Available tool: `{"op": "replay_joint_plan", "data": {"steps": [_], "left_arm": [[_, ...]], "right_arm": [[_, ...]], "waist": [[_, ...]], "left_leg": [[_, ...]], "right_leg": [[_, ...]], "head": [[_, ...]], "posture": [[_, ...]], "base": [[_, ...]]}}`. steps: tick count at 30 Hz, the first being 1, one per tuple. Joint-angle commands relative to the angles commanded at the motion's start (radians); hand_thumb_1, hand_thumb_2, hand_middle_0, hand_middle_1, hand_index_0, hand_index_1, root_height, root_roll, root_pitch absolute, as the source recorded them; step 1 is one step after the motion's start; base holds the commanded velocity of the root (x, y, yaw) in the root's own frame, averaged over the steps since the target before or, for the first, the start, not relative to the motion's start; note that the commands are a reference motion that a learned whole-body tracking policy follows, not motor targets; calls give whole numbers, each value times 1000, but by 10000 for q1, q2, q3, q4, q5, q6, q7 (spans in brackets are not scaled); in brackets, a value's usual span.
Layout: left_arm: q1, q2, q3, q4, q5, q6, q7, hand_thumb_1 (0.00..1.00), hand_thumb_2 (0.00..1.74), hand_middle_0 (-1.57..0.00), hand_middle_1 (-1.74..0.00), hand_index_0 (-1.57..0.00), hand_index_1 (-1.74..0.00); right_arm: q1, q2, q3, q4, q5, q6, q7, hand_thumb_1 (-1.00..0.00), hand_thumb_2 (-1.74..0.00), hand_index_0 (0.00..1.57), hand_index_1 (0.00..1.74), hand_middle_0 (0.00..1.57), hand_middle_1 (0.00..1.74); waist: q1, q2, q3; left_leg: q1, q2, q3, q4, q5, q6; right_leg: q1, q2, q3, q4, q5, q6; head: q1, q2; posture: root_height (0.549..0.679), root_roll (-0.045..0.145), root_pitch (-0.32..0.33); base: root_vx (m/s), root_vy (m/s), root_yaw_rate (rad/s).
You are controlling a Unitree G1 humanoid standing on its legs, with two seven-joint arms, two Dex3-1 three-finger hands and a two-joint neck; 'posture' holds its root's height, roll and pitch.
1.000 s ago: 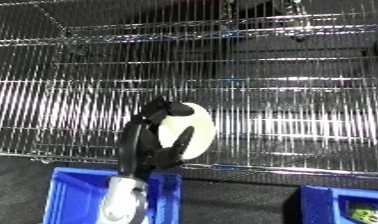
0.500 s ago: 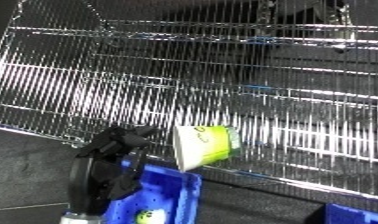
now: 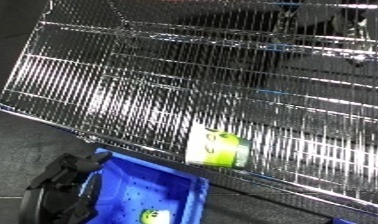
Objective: Pick up the object and place it into the box
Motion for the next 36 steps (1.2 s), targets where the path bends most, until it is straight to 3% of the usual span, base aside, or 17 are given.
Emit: {"op": "replay_joint_plan", "data": {"steps": [3,6,11,17,23,29,36], "left_arm": [[199,-114,-113,580,-40,-69,41,600,1044,-942,-1044,-942,-1044],[291,-271,-277,1310,28,-57,176,600,1044,-942,-1044,-942,-1044],[214,-518,-433,2841,-40,247,333,600,1044,-942,-1044,-942,-1044],[-212,-604,-363,4914,-414,715,-86,300,522,-471,-522,-471,-522],[-741,-452,-234,7138,-369,1304,-610,0,0,0,0,0,0],[-1275,-202,-343,9049,54,1629,-941,0,0,0,0,0,0],[-1483,-48,-366,10034,294,1798,-1138,0,0,0,0,0,0]], "right_arm": [[-45,-62,-23,101,7,55,60,0,0,0,0,0,0],[-142,-112,-11,201,-8,148,113,0,0,0,0,0,0],[-196,3,64,356,-86,283,182,0,0,0,0,0,0],[-62,268,362,664,-170,62,314,0,0,0,0,0,0],[-86,372,560,903,-250,-5,511,0,0,0,0,0,0],[-125,364,675,1029,-297,-48,661,0,0,0,0,0,0],[-170,340,756,1091,-323,-79,716,0,0,0,0,0,0]], "waist": [[33,10,0],[41,-1,0],[17,-174,0],[-106,-482,0],[-250,-762,0],[-365,-908,0],[-445,-951,0]], "left_leg": [[11,4,-12,-43,43,-3],[41,16,-3,-82,78,-12],[207,90,13,-276,172,-53],[413,253,14,-526,258,-67],[603,416,8,-850,403,-107],[679,475,-15,-1036,468,-108],[664,483,-10,-1050,442,-93]], "right_leg": [[36,5,-37,-24,-6,-15],[85,14,-65,-54,-12,-23],[279,51,-56,-110,-115,-57],[482,185,31,-234,-212,-118],[641,287,129,-432,-223,-131],[684,337,199,-614,-178,-102],[663,360,249,-715,-155,-69]], "head": [[-211,-139],[-880,-656],[-2128,-1099],[-3726,-1349],[-4873,-1425],[-5284,-1392],[-5275,-1406]], "posture": [[647,43,79],[647,44,77],[648,43,69],[648,42,62],[649,40,58],[650,40,59],[651,40,63]], "base": [[-7,8,42],[-10,19,25],[21,5,34],[22,2,-2],[16,4,4],[1,4,-5],[-8,8,-21]]}}
